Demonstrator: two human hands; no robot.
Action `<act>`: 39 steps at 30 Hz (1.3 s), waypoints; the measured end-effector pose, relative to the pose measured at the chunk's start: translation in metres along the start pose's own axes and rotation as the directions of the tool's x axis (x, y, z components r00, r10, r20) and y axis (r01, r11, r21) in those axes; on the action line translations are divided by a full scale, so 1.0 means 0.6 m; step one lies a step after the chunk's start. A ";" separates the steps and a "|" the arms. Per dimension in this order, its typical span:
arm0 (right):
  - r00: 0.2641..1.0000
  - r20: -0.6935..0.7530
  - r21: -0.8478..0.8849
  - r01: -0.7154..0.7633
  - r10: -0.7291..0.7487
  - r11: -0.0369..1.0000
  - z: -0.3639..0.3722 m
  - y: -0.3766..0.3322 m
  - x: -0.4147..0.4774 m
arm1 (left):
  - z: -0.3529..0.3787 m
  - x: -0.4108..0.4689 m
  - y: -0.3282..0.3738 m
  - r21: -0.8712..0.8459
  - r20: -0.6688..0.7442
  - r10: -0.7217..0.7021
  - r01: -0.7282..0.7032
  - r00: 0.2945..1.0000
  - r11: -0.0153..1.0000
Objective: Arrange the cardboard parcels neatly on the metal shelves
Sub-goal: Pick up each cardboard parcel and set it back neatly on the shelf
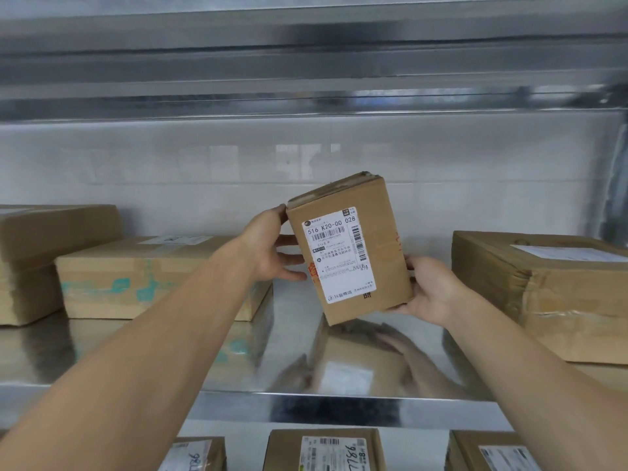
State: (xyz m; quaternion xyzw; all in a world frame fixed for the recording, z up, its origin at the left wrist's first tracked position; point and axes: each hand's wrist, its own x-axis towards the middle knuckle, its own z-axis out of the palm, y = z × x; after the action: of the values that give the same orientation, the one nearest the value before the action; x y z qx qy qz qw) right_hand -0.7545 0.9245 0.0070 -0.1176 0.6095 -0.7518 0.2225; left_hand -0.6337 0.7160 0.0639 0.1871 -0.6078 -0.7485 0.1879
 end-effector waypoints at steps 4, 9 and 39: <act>0.999 0.023 -0.108 -0.036 0.039 0.993 0.011 0.006 0.004 | 0.006 0.003 -0.011 0.016 -0.013 -0.007 0.007 1.000 1.000; 0.997 0.070 -0.104 -0.014 0.021 0.994 0.024 0.011 0.003 | 0.015 0.001 -0.013 0.097 -0.040 -0.002 0.006 0.999 0.995; 0.999 0.002 -0.369 0.032 -0.034 0.929 0.013 0.009 0.034 | 0.004 0.003 -0.003 0.240 -0.044 0.072 -0.059 0.996 0.969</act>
State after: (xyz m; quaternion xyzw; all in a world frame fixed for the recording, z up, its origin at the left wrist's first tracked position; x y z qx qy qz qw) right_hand -0.7676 0.9072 0.0018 -0.1659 0.7381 -0.6279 0.1827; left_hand -0.6368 0.7176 0.0624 0.2076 -0.6939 -0.6584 0.2048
